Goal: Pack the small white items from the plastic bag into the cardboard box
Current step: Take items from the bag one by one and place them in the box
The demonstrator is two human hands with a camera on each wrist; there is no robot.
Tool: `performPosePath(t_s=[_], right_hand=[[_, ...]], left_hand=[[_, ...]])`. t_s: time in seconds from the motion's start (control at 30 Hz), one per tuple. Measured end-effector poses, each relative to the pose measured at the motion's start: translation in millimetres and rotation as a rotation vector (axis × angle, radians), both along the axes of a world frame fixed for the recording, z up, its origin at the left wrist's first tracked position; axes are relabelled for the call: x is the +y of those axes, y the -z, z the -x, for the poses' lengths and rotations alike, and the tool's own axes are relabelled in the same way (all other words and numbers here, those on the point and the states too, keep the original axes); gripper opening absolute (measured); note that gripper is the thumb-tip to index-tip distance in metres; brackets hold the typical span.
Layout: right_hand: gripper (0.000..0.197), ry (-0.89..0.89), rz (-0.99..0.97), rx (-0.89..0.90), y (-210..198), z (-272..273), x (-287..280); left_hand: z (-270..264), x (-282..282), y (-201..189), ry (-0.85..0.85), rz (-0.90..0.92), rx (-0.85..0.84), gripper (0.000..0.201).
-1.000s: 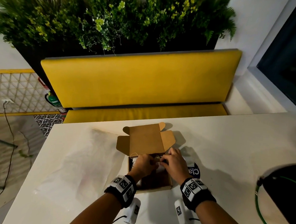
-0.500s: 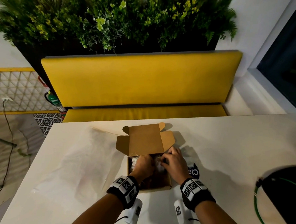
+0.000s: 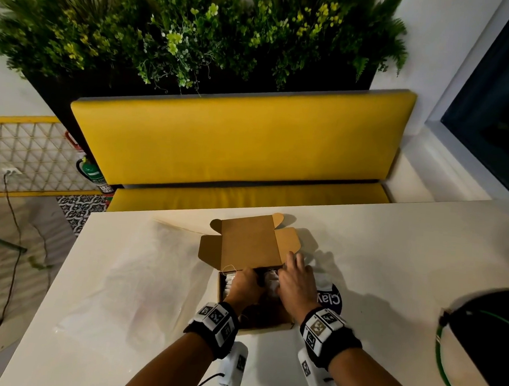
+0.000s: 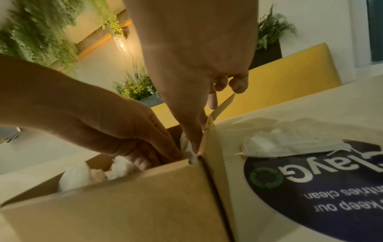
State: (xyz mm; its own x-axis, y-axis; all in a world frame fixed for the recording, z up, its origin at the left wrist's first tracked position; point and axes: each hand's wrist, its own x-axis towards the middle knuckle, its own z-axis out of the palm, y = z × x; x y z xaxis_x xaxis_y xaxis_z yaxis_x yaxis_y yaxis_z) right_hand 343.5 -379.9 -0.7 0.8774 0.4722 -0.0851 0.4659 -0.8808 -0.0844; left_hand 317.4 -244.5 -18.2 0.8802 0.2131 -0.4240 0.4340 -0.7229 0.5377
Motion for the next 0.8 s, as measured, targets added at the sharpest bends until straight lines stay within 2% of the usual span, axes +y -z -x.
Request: performPosePath(t_s=[0.17,0.4,0.57,0.63,0.8], right_hand=[[0.01,0.007,0.025,0.002,1,1,2],[0.004,0.075,-0.039,-0.018,8,1,3],[0.007,0.088,-0.035,-0.009,7,1,3],[0.014,0.11,-0.032,0.005,7,0,2],[0.032,0.066,-0.057,0.039,4,-1,-6]], left_hand=[[0,1,-2,-0.05,0.046,0.02,0.022],[1,0,-2,-0.075,0.108,-0.015,0.02],[2,3,-8,-0.043,0.071,-0.032,0.02],[4,6,-13,-0.032,0.065,-0.045,0.023],[16,26,-44,-0.002,0.003,-0.151,0.01]])
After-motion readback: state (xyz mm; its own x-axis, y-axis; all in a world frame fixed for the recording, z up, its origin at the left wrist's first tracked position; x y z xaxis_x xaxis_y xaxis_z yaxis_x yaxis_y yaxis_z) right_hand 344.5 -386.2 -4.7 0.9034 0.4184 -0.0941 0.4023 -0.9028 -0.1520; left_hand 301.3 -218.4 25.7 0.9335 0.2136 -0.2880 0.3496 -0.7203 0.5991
